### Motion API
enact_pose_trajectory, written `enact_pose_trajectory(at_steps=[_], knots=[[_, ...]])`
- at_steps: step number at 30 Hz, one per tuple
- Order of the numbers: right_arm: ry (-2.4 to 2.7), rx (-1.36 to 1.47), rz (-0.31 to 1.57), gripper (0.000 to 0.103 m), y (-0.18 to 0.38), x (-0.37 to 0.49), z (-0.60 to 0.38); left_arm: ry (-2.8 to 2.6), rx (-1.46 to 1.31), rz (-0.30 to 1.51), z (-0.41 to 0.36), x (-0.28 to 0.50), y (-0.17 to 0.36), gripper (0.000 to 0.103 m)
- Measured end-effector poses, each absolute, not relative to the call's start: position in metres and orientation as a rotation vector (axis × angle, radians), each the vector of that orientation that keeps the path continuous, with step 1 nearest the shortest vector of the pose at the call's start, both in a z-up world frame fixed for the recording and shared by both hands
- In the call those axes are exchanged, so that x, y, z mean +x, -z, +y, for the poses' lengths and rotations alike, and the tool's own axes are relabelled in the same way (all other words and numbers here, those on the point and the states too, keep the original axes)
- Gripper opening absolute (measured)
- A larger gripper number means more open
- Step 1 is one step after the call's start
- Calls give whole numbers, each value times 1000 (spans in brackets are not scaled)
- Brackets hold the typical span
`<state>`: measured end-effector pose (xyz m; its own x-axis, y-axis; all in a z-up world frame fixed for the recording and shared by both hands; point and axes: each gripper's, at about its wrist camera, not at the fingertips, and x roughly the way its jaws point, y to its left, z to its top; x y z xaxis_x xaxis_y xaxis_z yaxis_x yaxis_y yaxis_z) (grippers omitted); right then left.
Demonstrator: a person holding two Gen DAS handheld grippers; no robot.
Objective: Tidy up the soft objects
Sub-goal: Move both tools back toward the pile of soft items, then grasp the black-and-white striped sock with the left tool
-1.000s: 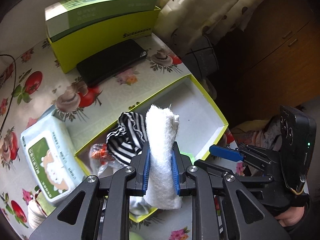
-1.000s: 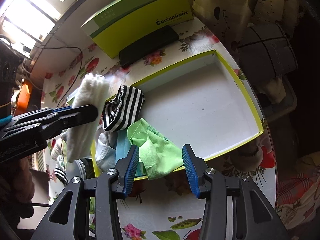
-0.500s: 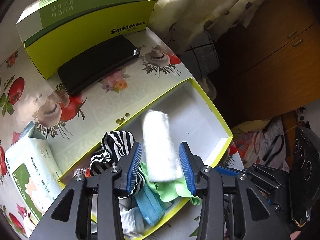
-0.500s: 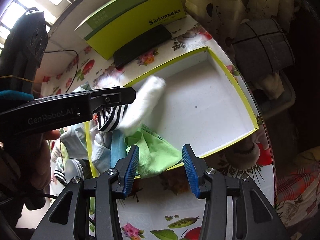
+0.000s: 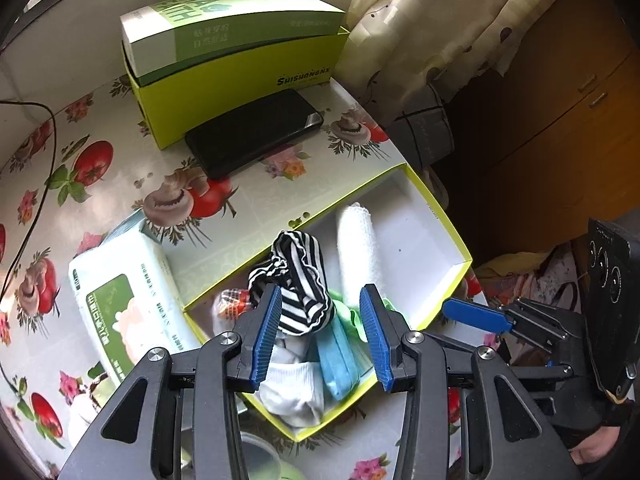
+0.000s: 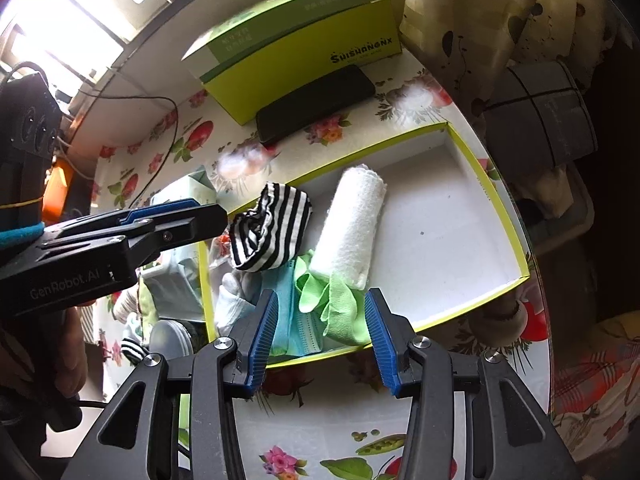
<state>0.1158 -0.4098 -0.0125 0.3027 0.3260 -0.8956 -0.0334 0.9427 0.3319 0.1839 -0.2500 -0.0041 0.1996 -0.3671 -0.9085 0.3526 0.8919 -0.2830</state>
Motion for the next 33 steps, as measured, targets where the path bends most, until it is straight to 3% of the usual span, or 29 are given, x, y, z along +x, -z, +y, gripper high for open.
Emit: enact_pose_trajectory(at_steps=[15,33], knots=[[-371,175,1225,47,-25,94,-350,395,-87,1198,-175,130,-28,42],[-502,45,1249,47,-36,69,-273,233,-146,1182,-98,84,-23,42]])
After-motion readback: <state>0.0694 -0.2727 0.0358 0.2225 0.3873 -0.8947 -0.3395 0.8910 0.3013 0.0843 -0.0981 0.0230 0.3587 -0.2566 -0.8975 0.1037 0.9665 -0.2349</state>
